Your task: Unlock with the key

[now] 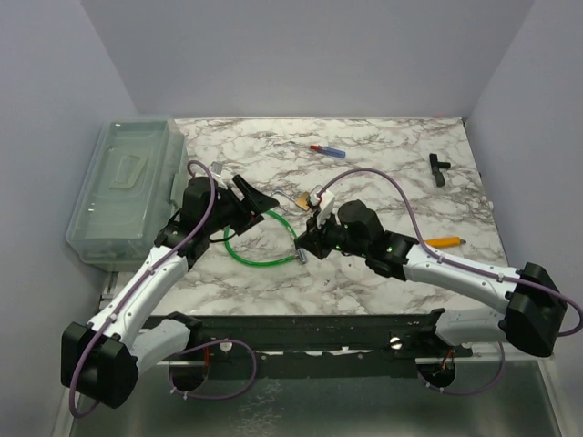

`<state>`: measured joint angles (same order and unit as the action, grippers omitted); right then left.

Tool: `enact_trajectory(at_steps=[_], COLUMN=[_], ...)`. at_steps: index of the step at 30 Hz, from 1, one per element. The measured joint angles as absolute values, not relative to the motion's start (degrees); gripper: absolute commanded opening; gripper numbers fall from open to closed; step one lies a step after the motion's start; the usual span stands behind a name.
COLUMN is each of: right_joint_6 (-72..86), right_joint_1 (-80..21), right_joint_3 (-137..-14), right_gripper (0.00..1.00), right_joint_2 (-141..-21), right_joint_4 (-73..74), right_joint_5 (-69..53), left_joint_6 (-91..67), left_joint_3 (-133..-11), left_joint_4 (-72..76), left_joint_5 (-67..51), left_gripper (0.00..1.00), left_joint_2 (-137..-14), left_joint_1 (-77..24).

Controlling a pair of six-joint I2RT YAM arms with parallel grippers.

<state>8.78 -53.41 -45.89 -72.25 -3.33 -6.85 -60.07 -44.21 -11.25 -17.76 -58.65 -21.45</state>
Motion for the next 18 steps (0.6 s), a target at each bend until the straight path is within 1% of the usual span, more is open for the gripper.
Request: enact_trajectory(at_steps=[3, 7, 14, 18], right_joint_6=[7.73, 6.37, 5.06, 4.86], right_joint_1=[-53.41, -53.41, -53.43, -53.58], right_joint_3=[-47.37, -49.89, -51.46, -51.48], right_gripper=[0.00, 0.00, 0.00, 0.00], right_joint_2=[-73.06, -75.09, -76.66, -76.66], right_joint_4=[-3.27, -2.87, -1.61, -1.13], right_joint_5=[-6.39, -5.91, -5.37, -5.34], left_joint_6=[-62.35, -65.34, -67.51, -67.99], left_joint_3=[-43.29, -41.87, -41.28, -40.88], left_joint_4=[-9.50, -7.27, -4.64, -3.55], left_joint_5=[-18.96, -20.08, -20.64, -20.84], left_gripper=[0.73, 0.62, 0.50, 0.48], left_joint_2=[-58.81, -59.18, -60.66, -61.28], left_joint_1=[-22.35, -24.34, -26.52, -26.94])
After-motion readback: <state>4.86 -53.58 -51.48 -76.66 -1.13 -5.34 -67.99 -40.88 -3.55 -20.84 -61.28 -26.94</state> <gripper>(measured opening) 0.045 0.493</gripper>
